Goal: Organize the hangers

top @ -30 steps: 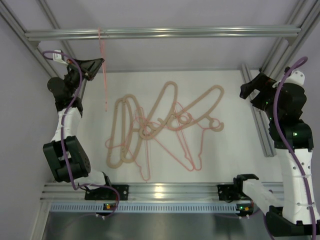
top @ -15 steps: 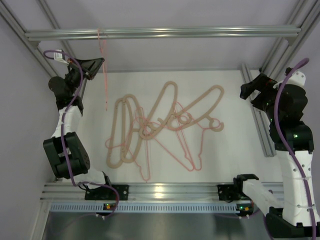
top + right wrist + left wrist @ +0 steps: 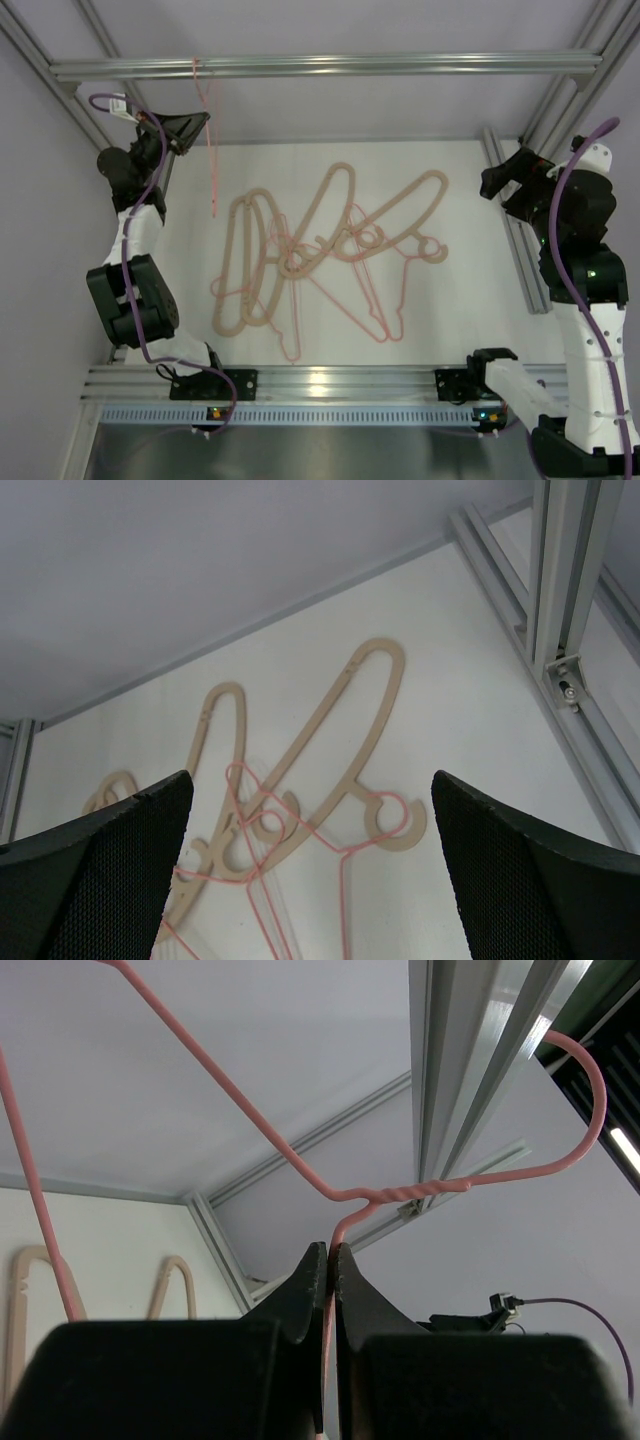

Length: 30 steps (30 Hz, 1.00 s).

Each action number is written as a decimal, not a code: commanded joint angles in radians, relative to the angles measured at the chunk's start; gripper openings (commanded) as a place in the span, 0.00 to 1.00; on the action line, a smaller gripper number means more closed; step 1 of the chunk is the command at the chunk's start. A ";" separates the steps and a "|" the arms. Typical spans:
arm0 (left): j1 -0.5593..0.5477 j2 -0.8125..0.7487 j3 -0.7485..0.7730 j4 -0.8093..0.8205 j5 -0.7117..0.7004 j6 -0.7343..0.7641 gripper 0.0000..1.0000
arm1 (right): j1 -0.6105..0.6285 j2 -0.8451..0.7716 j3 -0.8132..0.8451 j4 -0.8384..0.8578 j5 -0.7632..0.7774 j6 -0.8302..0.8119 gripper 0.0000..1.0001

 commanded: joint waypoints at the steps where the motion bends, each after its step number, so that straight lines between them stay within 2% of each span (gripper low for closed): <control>1: 0.011 0.018 0.060 -0.006 -0.060 -0.036 0.01 | -0.013 -0.016 0.005 0.047 -0.012 -0.005 0.99; 12: 0.010 -0.055 -0.012 -0.055 -0.080 -0.117 0.00 | -0.013 -0.028 -0.018 0.048 -0.023 0.016 0.99; 22: 0.010 -0.070 0.051 -0.151 -0.120 -0.168 0.00 | -0.013 -0.045 -0.028 0.048 -0.013 0.013 0.99; 30: 0.011 -0.068 0.100 -0.121 -0.125 -0.180 0.00 | -0.013 -0.046 -0.027 0.048 -0.010 0.007 0.99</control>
